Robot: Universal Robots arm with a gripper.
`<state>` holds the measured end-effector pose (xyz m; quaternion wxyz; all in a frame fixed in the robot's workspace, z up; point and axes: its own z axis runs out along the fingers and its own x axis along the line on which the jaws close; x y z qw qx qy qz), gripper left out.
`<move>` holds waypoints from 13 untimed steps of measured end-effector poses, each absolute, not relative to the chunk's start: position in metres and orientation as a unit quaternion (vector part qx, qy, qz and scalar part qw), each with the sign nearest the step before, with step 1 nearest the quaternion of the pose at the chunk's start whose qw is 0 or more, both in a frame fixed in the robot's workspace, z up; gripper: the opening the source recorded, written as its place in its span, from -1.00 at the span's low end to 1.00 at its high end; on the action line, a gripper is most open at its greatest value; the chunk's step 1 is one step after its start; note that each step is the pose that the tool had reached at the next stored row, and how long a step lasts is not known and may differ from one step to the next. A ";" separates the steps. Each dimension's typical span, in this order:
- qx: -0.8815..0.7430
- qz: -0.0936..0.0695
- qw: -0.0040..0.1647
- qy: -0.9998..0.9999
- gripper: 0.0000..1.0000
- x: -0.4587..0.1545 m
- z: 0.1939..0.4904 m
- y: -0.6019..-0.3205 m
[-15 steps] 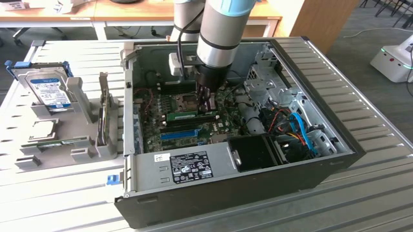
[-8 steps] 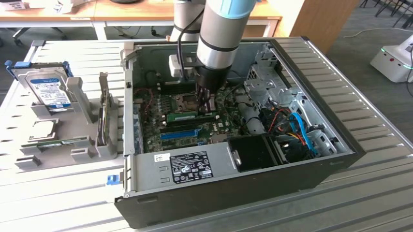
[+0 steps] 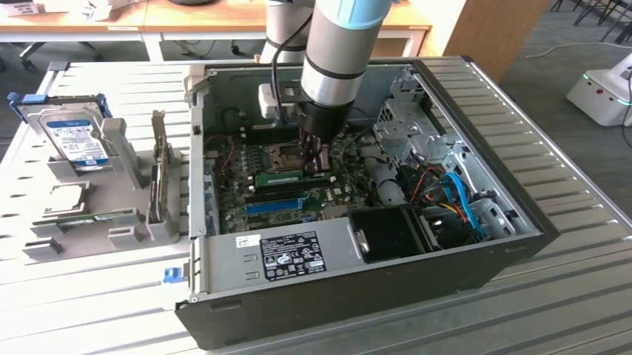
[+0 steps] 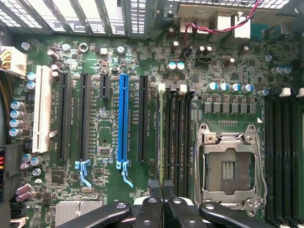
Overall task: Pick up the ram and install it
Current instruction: 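Insert the ram into the slot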
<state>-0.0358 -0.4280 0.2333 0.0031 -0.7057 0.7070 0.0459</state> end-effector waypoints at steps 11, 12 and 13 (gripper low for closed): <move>-0.705 0.046 0.003 0.708 -0.76 -0.036 0.233 -0.428; -0.705 0.046 0.003 0.708 -0.76 -0.035 0.233 -0.428; -0.704 0.046 0.003 0.709 -0.76 -0.035 0.233 -0.428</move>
